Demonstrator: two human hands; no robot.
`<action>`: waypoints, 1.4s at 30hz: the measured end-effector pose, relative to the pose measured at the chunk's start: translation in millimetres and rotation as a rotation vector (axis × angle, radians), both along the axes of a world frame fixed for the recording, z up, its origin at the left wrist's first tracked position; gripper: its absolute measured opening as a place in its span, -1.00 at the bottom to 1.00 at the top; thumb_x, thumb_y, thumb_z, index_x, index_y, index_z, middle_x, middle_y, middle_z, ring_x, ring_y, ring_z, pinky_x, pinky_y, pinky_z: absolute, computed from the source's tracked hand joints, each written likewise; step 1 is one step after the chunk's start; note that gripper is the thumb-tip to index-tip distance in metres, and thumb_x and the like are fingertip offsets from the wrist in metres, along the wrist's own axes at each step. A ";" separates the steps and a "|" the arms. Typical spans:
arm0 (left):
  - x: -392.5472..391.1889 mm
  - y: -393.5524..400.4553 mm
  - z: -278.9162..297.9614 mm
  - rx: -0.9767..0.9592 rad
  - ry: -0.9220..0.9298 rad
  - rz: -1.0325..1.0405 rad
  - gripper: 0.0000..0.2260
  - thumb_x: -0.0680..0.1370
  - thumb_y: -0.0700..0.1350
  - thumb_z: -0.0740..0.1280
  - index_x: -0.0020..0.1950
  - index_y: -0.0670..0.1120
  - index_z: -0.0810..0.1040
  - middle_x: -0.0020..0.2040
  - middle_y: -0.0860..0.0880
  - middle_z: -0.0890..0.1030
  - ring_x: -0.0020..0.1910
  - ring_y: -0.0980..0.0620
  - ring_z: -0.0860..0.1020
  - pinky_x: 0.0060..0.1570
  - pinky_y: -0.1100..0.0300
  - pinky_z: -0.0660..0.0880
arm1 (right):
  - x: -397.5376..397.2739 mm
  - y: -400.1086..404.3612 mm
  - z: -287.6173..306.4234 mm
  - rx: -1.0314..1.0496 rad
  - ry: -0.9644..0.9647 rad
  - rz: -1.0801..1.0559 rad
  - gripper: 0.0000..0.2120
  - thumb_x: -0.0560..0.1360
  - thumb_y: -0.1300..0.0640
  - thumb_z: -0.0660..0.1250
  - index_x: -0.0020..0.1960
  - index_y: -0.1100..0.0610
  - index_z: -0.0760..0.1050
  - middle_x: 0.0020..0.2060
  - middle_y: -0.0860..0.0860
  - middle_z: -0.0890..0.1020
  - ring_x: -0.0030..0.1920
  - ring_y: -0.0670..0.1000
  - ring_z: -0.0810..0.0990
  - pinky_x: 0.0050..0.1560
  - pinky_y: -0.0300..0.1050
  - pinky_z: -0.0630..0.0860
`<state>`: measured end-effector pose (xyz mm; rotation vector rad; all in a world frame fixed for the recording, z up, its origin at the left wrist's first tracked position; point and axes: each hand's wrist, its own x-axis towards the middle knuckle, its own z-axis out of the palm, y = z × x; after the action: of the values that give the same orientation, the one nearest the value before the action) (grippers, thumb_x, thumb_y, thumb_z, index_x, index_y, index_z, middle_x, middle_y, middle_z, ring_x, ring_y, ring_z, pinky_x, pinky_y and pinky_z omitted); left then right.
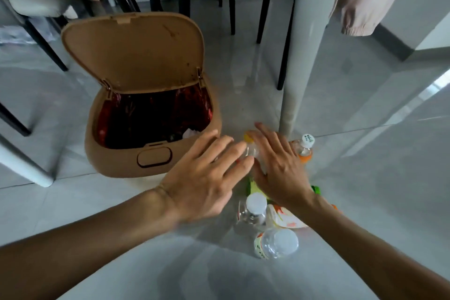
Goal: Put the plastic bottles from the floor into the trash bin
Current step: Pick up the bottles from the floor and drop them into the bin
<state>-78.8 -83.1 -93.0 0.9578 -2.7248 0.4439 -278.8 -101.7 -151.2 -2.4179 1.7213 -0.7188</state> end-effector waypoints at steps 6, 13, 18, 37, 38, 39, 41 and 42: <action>-70.0 -45.6 -1.8 0.320 -0.133 0.273 -0.47 0.48 -0.12 0.31 0.44 -0.13 0.34 0.40 -0.16 0.40 0.30 -0.20 0.42 0.22 -0.09 0.42 | -26.7 -15.9 -4.2 0.036 0.140 -0.218 -0.46 0.44 0.07 0.31 0.40 0.09 0.36 0.44 0.12 0.39 0.36 0.23 0.40 0.23 0.19 0.44; -99.6 -64.8 -9.4 0.429 -0.157 0.348 -0.79 0.53 -0.26 0.36 0.16 -0.18 0.56 0.13 -0.16 0.58 0.13 -0.18 0.56 -0.05 0.05 0.48 | -56.1 -34.4 0.1 0.387 0.162 -0.464 -0.56 0.47 0.23 0.28 0.34 0.11 0.36 0.21 0.14 0.49 0.04 0.28 0.59 -0.07 0.10 0.56; -91.1 -69.7 16.4 0.570 0.045 0.263 -0.83 0.48 -0.22 0.35 0.05 -0.13 0.59 0.05 -0.10 0.59 0.06 -0.14 0.57 -0.03 0.01 0.53 | -50.2 -32.8 8.3 0.262 -0.002 -0.419 -0.64 0.55 0.06 0.27 0.33 0.07 0.36 0.19 0.09 0.54 0.14 0.17 0.55 0.00 0.01 0.50; 86.7 -84.8 226.7 0.454 0.272 0.561 -0.69 0.33 0.02 0.54 0.06 0.12 0.67 -0.05 0.16 0.63 -0.03 0.10 0.59 0.05 0.06 0.56 | 85.8 -63.8 184.7 -0.319 -0.408 0.077 -0.76 0.55 -0.02 0.30 0.15 0.06 0.41 -0.05 -0.10 0.51 -0.15 -0.15 0.51 -0.21 -0.29 0.49; 89.4 -91.9 210.6 0.491 0.230 0.573 -0.66 0.35 -0.01 0.54 0.11 0.10 0.66 -0.01 0.13 0.62 0.00 0.09 0.58 0.06 0.07 0.56 | 95.4 -71.4 170.2 -0.239 -0.389 0.087 -0.76 0.55 -0.02 0.31 0.17 0.02 0.39 -0.03 -0.10 0.54 -0.12 -0.15 0.53 -0.17 -0.26 0.51; 92.9 -99.2 192.1 0.522 0.204 0.594 -0.64 0.36 -0.03 0.54 0.15 0.08 0.65 0.02 0.12 0.59 0.03 0.08 0.57 0.07 0.07 0.55 | 102.8 -79.1 155.7 -0.148 -0.375 0.090 -0.74 0.54 -0.01 0.32 0.19 -0.01 0.36 -0.01 -0.10 0.57 -0.11 -0.14 0.55 -0.14 -0.22 0.52; 100.4 -110.1 152.5 0.542 0.176 0.634 -0.65 0.39 -0.07 0.52 0.17 0.05 0.62 0.06 0.09 0.58 0.07 0.02 0.56 0.08 0.05 0.54 | 115.4 -92.4 131.1 0.040 -0.347 0.062 -0.69 0.53 0.03 0.35 0.20 -0.03 0.33 0.00 -0.07 0.61 -0.09 -0.08 0.59 -0.08 -0.12 0.53; 105.5 -114.3 132.6 0.558 0.168 0.653 -0.67 0.41 -0.09 0.50 0.16 0.04 0.61 0.10 0.04 0.58 0.09 -0.02 0.56 0.05 0.04 0.54 | 121.2 -98.8 120.8 0.112 -0.331 0.042 -0.69 0.51 0.05 0.36 0.18 -0.03 0.33 -0.01 -0.05 0.62 -0.07 -0.03 0.61 -0.05 -0.06 0.55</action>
<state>26.7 -197.4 39.6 1.9320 -2.3560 -0.3230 -157.5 -200.5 -30.5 -2.1118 1.5327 -0.9289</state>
